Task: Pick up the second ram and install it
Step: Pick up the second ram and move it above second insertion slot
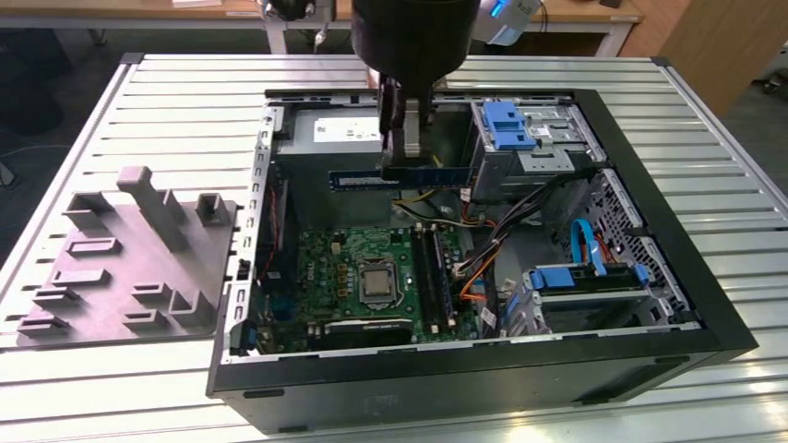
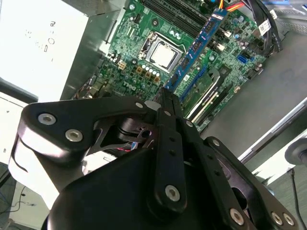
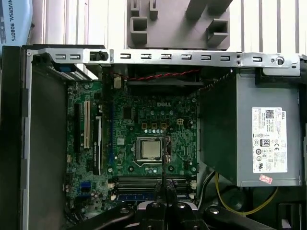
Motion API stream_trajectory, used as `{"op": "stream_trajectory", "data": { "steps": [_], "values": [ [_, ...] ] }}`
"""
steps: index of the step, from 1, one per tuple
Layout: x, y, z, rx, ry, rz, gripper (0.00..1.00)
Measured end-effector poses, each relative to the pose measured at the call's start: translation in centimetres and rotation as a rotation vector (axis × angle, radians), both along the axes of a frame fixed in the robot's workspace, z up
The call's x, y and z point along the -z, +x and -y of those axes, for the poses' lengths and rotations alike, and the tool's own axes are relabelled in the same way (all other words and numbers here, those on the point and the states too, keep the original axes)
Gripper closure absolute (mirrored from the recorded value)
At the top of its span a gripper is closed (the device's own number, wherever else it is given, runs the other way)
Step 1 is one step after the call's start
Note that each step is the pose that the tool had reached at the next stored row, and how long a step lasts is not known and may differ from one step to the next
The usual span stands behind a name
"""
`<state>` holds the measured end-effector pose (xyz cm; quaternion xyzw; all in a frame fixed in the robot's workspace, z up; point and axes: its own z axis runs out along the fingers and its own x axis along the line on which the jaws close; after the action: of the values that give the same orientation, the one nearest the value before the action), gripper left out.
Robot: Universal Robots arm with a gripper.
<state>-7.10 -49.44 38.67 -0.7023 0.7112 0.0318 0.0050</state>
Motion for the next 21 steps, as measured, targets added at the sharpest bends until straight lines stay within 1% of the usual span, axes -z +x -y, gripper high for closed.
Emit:
{"op": "stream_trajectory", "data": {
  "steps": [5,15,17,21],
  "values": [
    [0.11,0.0,0.00,0.000,0.0005,0.0002,0.89],
    [1.88,0.0,0.00,0.000,0.0001,0.0001,0.89],
    [2.11,0.1,-0.06,0.000,0.0000,0.0000,0.89],
    [2.34,0.4,-0.10,0.000,0.0001,0.0001,0.89]
  ]
}}
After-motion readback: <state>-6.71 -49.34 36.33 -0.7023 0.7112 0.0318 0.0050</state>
